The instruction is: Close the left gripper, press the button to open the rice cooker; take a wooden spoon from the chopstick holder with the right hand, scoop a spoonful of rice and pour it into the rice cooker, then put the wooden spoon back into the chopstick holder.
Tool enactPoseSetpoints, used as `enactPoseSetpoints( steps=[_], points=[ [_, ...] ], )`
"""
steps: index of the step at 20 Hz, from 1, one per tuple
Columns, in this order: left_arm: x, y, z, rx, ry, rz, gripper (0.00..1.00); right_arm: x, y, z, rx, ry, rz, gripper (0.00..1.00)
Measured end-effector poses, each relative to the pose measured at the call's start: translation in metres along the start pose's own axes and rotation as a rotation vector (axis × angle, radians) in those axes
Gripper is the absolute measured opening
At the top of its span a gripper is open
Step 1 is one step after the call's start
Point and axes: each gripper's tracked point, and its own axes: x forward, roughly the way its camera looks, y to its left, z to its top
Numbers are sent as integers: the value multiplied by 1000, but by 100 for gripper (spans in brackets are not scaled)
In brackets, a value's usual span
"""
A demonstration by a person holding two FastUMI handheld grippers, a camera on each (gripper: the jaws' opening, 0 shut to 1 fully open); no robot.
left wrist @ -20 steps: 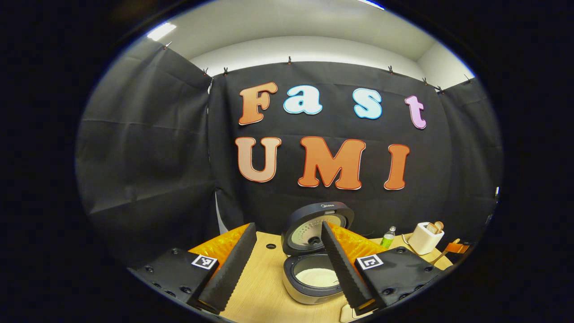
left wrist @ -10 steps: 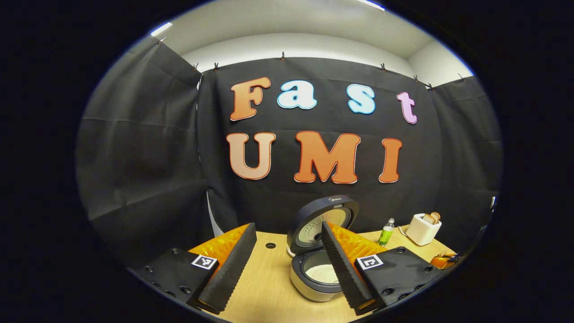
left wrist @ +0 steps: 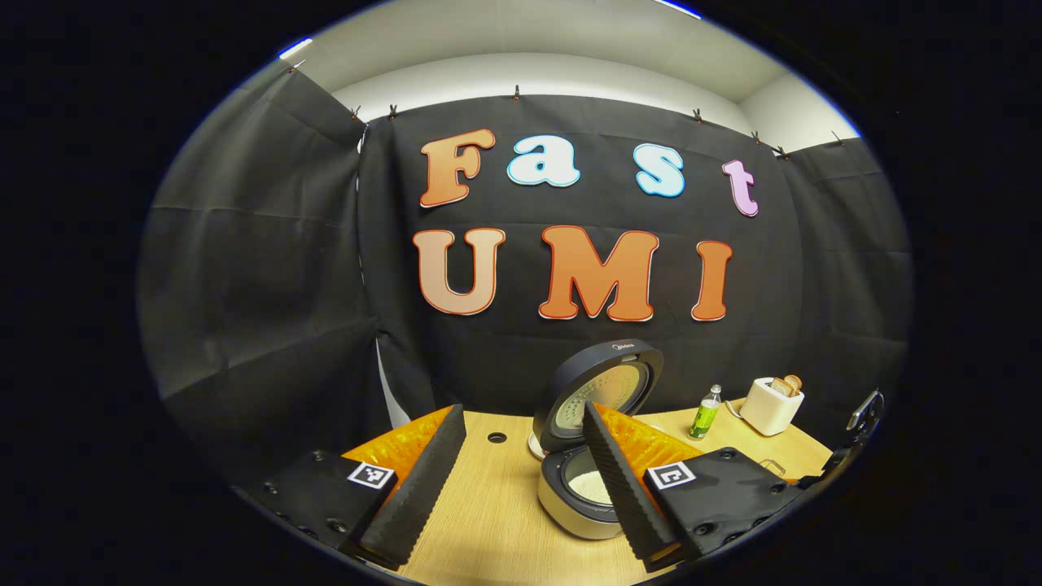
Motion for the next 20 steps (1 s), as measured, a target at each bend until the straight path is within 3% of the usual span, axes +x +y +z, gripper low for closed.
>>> enactPoseSetpoints(
  steps=[9,20],
  points=[
    [1,6,-8,-14,15,14,97,-3,44,1,413,56,157,8],
    [7,-5,-11,-14,23,-2,97,7,29,-7,755,128,186,8]
  ],
)
